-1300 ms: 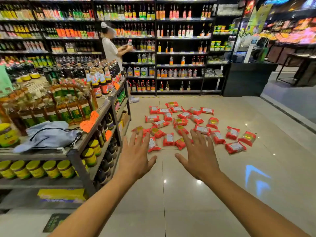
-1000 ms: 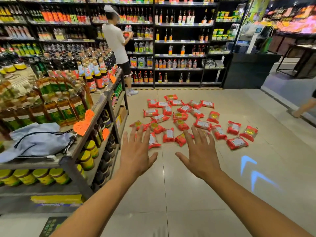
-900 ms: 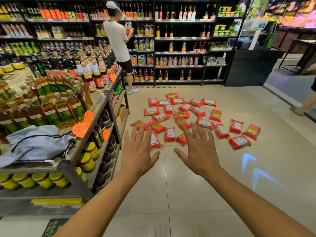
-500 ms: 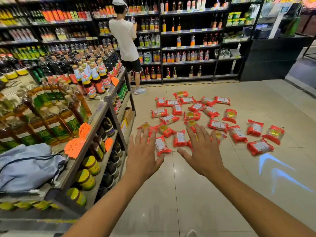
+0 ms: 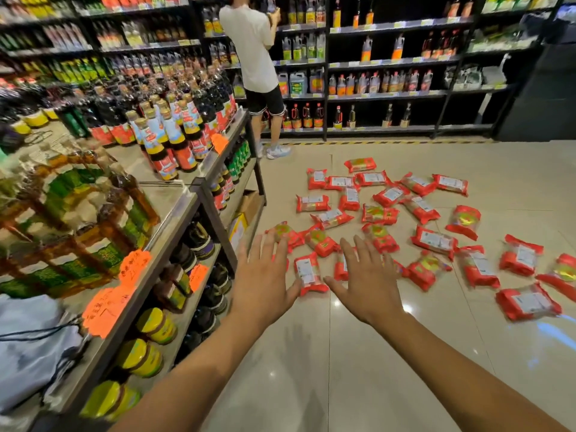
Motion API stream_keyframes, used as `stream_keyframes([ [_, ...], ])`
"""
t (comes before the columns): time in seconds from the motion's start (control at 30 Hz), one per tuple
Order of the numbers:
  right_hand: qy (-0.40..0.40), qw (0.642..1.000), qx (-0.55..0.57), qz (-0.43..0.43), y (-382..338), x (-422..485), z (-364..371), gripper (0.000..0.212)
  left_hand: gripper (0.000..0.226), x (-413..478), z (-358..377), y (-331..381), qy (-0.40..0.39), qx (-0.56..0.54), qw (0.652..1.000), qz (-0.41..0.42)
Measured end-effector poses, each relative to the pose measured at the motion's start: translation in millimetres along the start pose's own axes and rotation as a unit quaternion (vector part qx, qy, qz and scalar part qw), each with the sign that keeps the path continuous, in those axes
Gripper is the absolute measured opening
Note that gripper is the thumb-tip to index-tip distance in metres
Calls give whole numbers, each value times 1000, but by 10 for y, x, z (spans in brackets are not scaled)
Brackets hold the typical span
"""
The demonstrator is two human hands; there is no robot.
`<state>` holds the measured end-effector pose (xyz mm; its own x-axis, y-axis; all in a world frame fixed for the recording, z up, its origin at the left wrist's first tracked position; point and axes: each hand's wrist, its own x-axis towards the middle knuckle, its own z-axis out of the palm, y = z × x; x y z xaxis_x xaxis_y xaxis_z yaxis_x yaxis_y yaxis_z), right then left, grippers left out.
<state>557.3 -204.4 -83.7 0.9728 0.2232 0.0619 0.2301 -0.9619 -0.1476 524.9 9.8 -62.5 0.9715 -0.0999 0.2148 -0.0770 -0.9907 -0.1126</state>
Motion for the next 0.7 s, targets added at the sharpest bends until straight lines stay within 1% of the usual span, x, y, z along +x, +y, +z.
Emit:
stream_keyframes([
  [0.07, -7, 1000, 6, -9, -26, 301, 85, 89, 91, 229, 116, -80, -1, 5, 1000, -1],
  [0.17, -21, 1000, 19, -14, -72, 790, 258, 85, 92, 588, 387, -260, -11, 5, 1000, -7],
  [0.33, -42, 999, 10, -15, -136, 1759, 623, 86, 92, 1436, 1058, -674, -52, -22, 998, -15],
  [0.5, -95, 995, -8, 7, -156, 2829, 974, 85, 94, 2435, 1665, -1071, -110, -49, 992, -32],
  [0.63, -128, 991, -11, 24, -159, 3528, 1320, 87, 92, 2997, 2186, -1367, -118, -51, 991, -33],
  [0.7, -154, 987, -7, 35, -171, 3793, 1519, 89, 92, 3194, 2503, -1513, -136, -60, 988, -30],
])
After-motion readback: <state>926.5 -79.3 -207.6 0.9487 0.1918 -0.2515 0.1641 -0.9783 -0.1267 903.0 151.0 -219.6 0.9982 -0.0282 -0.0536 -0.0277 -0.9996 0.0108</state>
